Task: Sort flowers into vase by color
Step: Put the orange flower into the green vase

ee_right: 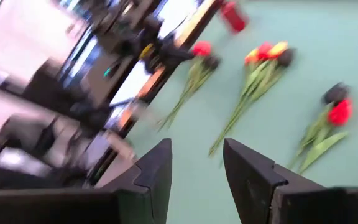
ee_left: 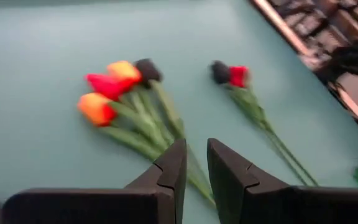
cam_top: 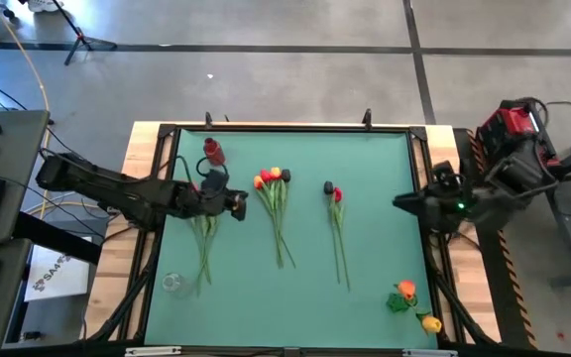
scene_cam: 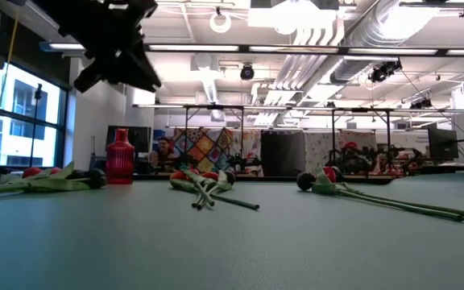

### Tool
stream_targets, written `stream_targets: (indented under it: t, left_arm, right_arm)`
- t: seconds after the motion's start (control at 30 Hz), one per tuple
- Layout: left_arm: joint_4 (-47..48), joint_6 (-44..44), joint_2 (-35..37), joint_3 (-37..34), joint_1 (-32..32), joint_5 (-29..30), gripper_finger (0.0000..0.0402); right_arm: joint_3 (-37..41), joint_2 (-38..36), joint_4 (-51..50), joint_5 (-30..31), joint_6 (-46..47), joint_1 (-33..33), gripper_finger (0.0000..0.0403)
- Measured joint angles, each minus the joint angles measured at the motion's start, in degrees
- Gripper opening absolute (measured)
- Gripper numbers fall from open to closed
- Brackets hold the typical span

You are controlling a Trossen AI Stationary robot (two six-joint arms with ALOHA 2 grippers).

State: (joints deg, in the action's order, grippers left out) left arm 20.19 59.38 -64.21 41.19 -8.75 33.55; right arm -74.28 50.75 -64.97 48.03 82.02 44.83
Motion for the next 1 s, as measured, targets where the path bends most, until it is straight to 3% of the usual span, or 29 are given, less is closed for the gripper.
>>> stream_targets:
  t: [0.07, 0.2, 0.5, 0.77, 1.0]
  left_arm:
    - [1.85, 0.99, 0.20, 0.00, 1.64, -0.76, 0.0055]
    - [2.62, 0.37, -1.67, 0.00, 5.87, -3.70, 0.0081]
    - [2.33, -1.81, -7.45, 0.00, 14.90, -12.86, 0.0151]
    - [0.48, -19.93, -4.35, 0.00, 17.38, -20.53, 0.0148]
    - [2.78, -25.09, 2.40, 0.00, 17.38, -22.64, 0.0133]
  right_arm:
    - [0.00, 1.21, 0.07, -1.37, -0.50, -5.04, 0.0133]
    - [0.11, 4.97, 2.35, -9.64, -3.82, -15.70, 0.0133]
    - [0.11, 17.16, 17.87, -26.85, -14.91, -35.40, 0.0133]
    - [0.11, 30.29, 32.76, -41.31, -20.63, -46.65, 0.0133]
    - [0.11, 41.37, 42.19, -47.32, -22.68, -52.28, 0.0133]
